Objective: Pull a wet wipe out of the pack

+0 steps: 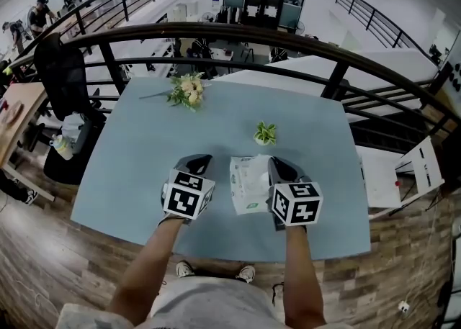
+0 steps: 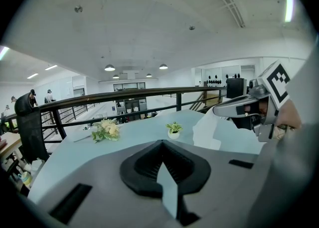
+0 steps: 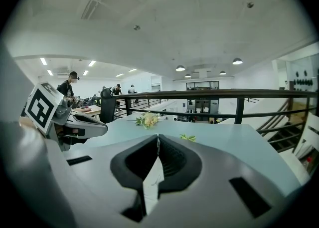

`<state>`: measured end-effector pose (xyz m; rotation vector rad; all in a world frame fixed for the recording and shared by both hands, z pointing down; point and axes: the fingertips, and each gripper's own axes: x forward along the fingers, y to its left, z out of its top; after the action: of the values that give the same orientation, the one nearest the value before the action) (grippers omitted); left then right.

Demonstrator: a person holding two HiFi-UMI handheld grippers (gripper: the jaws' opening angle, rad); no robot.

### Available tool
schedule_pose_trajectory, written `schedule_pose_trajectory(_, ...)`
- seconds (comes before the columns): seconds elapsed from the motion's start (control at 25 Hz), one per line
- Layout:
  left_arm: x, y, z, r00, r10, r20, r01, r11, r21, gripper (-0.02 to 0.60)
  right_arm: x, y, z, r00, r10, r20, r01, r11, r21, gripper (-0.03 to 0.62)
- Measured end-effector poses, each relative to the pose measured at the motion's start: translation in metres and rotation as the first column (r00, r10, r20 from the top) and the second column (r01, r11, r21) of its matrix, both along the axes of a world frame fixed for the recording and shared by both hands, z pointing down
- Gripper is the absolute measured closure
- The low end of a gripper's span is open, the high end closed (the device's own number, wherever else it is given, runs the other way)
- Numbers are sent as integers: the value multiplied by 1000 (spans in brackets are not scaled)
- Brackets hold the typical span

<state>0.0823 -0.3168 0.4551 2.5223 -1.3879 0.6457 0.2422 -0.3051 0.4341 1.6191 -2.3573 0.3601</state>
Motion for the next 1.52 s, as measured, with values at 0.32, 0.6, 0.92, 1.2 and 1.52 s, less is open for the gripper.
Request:
schedule_pose_trajectory(0.32,0,1,-2,1000,-3,0,3,1000,3,589,4,0,-11,1000,7,-16,-7,999,31,589)
schedule_pose_trajectory(0.6,-4,-1,-4,1000,-19,-8,19,1000,10,589,8,1,-13,999,14,-31,-13,999,45,589)
schedule_pose_trajectory(0.92,-11,-1,-6,999,-31,-8,32,999,16,589,8,-2,-31,998,20,-52,-15,995,95,589)
schedule_pose_trajectory(1.2,-13,-1,-13,999,-36,-7,36,999,32,588,11,0,-35,998,25,-52,-19,994,108,589)
schedule_pose_trajectory(1.52,-16,0,-15,999,-44,-9,44,998,37,588,15,2,-37,997,37,-62,-29,992,119,589)
